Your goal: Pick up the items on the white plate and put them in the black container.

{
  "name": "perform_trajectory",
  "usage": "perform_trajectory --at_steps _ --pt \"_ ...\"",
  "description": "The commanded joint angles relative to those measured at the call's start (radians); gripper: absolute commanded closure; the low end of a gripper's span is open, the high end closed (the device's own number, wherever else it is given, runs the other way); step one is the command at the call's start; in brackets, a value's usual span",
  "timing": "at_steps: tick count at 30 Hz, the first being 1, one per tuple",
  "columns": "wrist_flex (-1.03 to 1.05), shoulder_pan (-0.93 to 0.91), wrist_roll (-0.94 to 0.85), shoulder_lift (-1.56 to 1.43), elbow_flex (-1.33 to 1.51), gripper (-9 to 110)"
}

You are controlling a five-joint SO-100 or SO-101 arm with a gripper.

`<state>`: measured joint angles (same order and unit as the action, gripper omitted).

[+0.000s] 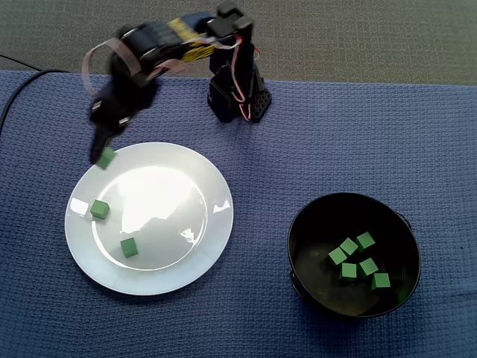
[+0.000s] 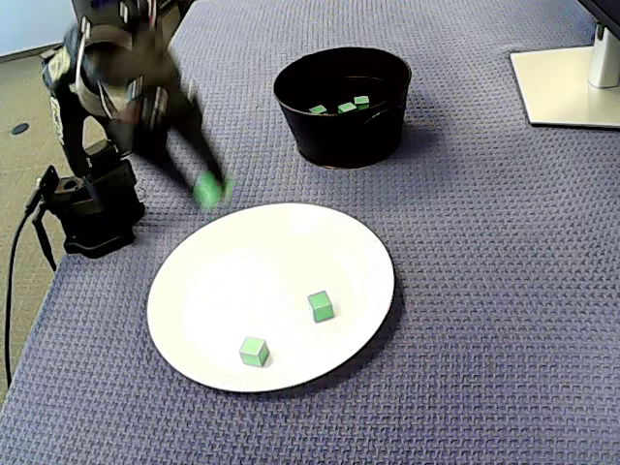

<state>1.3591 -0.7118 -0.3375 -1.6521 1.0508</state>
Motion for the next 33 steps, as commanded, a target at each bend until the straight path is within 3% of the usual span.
perform_trajectory --at_steps 1,9,14,21,30,31,33 --pt "-0.018 0.278 0.011 -0.176 -0.155 102" --pt "-0.311 0.874 0.029 -0.218 -0.115 102" --pt "-0.371 1.080 0.023 -0.064 0.008 102" --pt "-0.523 1.167 0.067 0.156 0.281 102" --pt "-0.571 1.166 0.075 0.308 0.383 102" --pt "-0.575 1.164 0.066 0.319 0.390 100" --pt "-0.575 1.166 0.057 0.339 0.393 85"
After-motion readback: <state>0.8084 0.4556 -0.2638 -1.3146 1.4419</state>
